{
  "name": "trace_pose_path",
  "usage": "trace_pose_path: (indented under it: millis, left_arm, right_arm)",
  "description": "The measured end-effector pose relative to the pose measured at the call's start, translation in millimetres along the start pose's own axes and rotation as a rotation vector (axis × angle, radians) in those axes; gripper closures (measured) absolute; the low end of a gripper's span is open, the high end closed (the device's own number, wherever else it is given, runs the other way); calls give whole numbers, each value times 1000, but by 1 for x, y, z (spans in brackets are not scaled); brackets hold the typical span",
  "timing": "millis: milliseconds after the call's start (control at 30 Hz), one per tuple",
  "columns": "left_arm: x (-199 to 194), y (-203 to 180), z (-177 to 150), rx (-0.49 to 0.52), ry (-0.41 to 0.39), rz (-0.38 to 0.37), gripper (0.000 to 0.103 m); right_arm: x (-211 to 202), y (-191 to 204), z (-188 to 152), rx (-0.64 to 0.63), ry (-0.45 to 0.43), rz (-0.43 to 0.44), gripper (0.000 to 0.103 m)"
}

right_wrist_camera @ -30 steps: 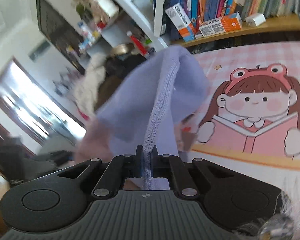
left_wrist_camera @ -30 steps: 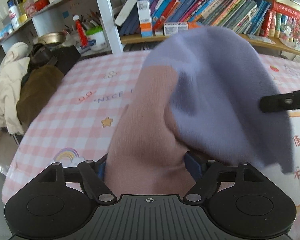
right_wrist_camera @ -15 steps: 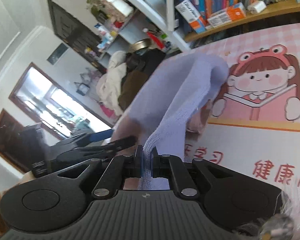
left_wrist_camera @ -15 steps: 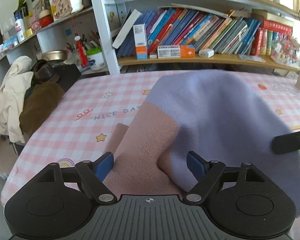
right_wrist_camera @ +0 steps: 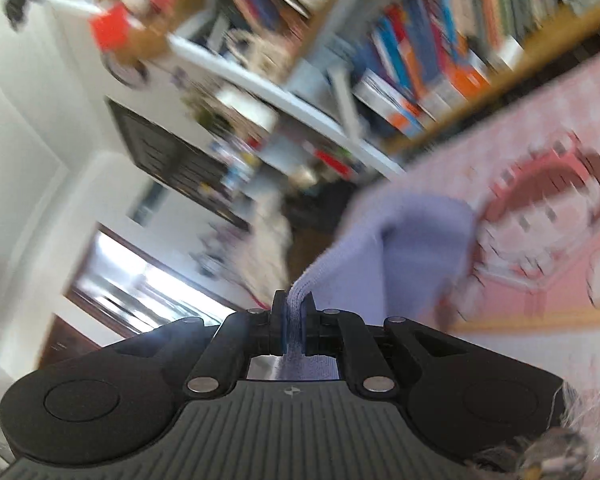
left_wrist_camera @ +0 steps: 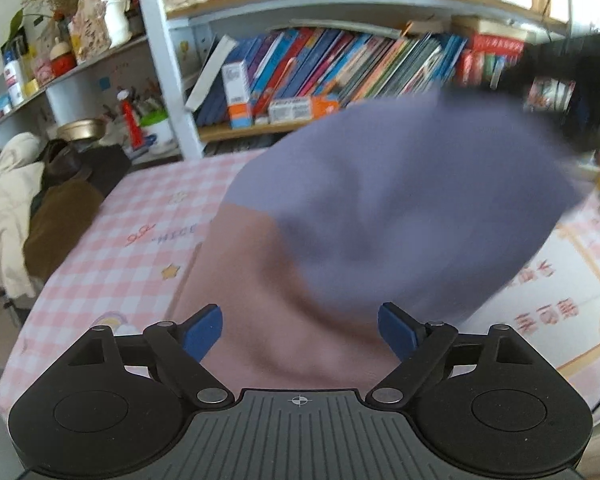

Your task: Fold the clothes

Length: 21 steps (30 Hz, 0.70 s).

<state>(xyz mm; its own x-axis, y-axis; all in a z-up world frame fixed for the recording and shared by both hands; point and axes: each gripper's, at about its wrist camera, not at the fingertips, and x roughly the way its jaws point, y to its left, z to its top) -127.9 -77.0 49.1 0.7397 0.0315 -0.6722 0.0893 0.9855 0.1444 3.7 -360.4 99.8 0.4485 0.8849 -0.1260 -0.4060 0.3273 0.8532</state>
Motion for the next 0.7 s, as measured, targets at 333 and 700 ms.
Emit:
trace_pose_path:
  millis: [333, 700]
  left_arm:
    - [5, -1, 8, -87, -28, -36, 15]
    - [8, -62, 30, 30, -27, -429, 5]
  right_arm:
    - [-2, -5, -19, 5, 82, -104, 97]
    - [30, -18, -46, -32, 266, -202, 97]
